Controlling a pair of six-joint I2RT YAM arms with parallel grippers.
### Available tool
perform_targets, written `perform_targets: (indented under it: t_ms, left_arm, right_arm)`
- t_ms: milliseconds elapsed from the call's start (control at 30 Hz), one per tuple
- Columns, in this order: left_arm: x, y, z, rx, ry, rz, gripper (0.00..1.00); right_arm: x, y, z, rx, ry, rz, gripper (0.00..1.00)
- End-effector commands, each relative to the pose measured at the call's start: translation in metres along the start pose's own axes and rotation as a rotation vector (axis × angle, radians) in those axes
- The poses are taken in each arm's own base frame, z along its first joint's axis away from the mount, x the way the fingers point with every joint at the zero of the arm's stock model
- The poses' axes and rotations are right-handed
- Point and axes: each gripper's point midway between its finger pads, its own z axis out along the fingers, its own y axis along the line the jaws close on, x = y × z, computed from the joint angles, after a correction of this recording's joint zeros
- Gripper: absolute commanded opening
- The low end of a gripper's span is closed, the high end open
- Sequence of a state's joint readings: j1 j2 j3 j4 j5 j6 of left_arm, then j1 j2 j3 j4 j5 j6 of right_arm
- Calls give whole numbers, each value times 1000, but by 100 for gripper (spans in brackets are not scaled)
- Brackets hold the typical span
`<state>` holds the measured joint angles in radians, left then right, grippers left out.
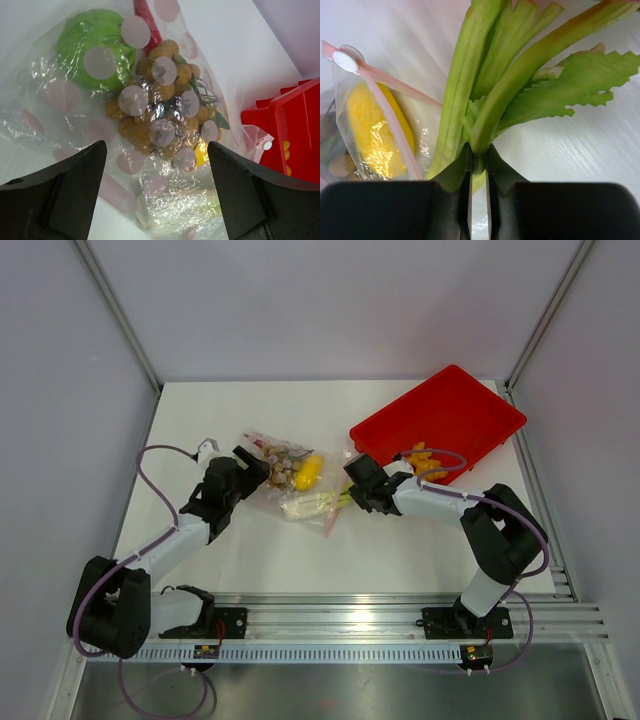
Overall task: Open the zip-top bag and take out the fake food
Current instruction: Pick up the fake vegetable from the zipper food storage bag.
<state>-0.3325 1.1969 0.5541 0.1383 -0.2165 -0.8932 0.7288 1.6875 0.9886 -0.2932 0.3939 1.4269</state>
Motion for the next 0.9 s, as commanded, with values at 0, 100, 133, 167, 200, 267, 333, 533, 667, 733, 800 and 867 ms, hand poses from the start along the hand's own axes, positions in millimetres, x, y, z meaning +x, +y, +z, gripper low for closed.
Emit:
perform_targets:
  t_ms: [0,100,133,167,200,267,333,533,667,733,800,867]
  left_arm:
    - [3,11,-10,-71,8,-167,85]
    - [7,23,-17,-120,10,-238,83]
    - [10,25,-19,-135,16,-266,82]
    - [10,27,-20,-141,17,-276,81]
    - [13,27,-22,-136,29,-288,80]
    - [18,27,-25,-139,53,-318,80]
    - [25,31,-26,-162,72,-343,80]
    - [39,33,-16,-144,100,-364,80]
    - [30,33,-10,-107,41,-326,79]
    - [25,28,-7,-62,12,-312,79]
    - [29,30,-3,-58,19,-306,79]
    - [32,30,1,-60,27,-297,77]
  right_arm:
    - [-3,30,-9,-89,-12,-27,0]
    - [-6,32,-10,-97,-25,-32,0]
    - [-5,33,-10,-100,-24,-35,0]
    - [-5,33,-10,-100,-25,-36,0]
    - [-5,33,-10,-98,-25,-38,0]
    - [-6,33,-9,-98,-27,-40,0]
    - [-5,32,-8,-94,-28,-45,0]
    - [-3,33,-6,-95,-17,-51,0]
    - [-3,34,-7,-99,-20,-52,0]
    - [-3,34,-6,-98,-20,-58,0]
    - [-3,35,-7,-102,-20,-59,0]
    - [-3,33,-7,-99,-20,-62,0]
